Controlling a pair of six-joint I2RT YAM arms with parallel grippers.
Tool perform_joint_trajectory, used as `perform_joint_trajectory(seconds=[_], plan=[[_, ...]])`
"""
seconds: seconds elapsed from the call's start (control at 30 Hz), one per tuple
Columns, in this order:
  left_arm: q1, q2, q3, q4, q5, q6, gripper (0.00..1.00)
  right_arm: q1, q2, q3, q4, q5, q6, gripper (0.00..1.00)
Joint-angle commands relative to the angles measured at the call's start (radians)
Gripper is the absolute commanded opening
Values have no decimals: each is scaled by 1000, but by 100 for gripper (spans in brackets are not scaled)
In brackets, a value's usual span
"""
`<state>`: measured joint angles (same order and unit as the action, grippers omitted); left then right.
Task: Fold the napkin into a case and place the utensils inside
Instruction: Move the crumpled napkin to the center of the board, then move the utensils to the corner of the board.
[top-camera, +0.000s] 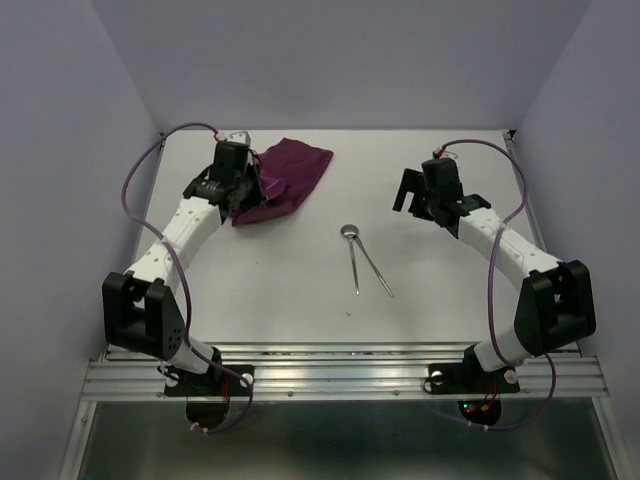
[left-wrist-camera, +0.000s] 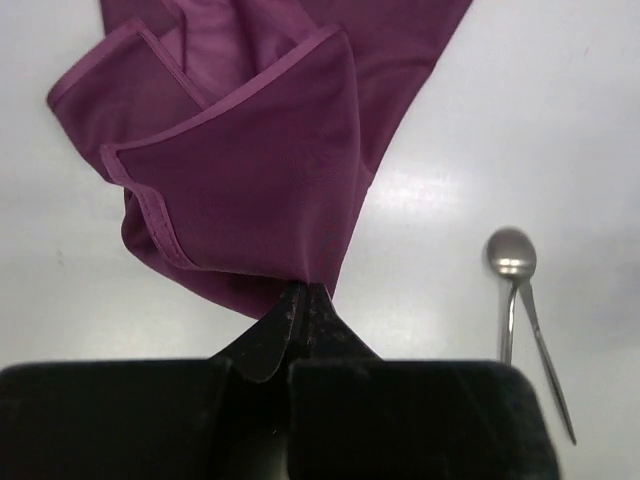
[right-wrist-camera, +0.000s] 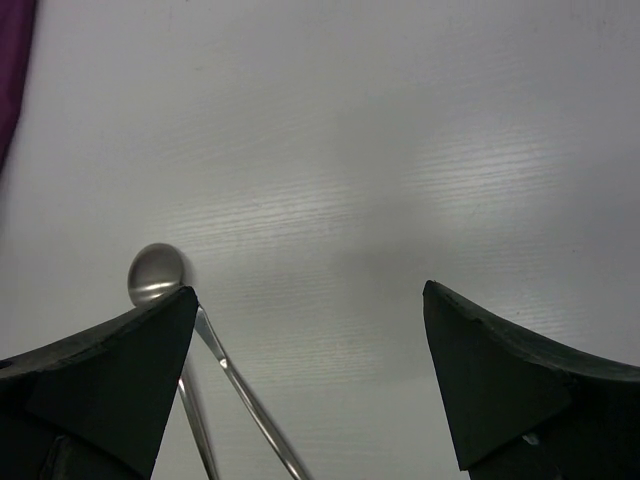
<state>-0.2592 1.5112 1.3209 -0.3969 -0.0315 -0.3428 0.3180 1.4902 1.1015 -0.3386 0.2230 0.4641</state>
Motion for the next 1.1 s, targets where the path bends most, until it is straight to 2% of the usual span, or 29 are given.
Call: perform_joint_trajectory(seconds=[0.0, 0.03, 0.07, 0.1, 0.13, 0.17, 0.2, 0.27, 0.33, 0.47, 0.57, 0.73, 0.83, 1.07], plan=[[-40, -58, -161, -31, 27, -50, 0, 39, 13, 49, 9, -28, -16, 100], [-48, -71, -173, -33, 38, -61, 0, 49, 18, 49, 3, -31, -21, 100], [-55, -78, -178, -43, 62, -65, 7, 71, 28, 49, -3, -34, -27, 100], [-57, -91, -172, -52, 64, -67, 18, 84, 38, 55, -14, -37, -38, 100], [-57, -94, -163, -60, 56, -65, 37, 98, 44, 55, -23, -40, -38, 100], [-57, -95, -152, -66, 44, -56, 63, 113, 57, 57, -45, -42, -48, 99], [-55, -97, -140, -75, 1, -48, 96, 143, 65, 55, -56, -43, -53, 98], [-52, -86, -97, -82, -24, -38, 99, 170, 85, 51, -89, -45, -64, 96], [-46, -53, -52, -97, -42, -30, 99, 188, 129, 52, -111, -56, -73, 88], [-34, 7, -3, -115, -67, -36, 92, 239, 212, 67, -155, -65, -96, 79], [-29, 29, 15, -126, -90, -39, 88, 288, 248, 84, -158, -44, -111, 79], [-28, 20, 18, -115, -88, -38, 87, 331, 280, 127, -135, -70, -101, 88], [-28, 20, 17, -115, -88, -39, 86, 340, 308, 141, -120, -79, -81, 90], [-28, 15, 11, -112, -93, -38, 85, 340, 363, 158, -129, -54, -64, 88]])
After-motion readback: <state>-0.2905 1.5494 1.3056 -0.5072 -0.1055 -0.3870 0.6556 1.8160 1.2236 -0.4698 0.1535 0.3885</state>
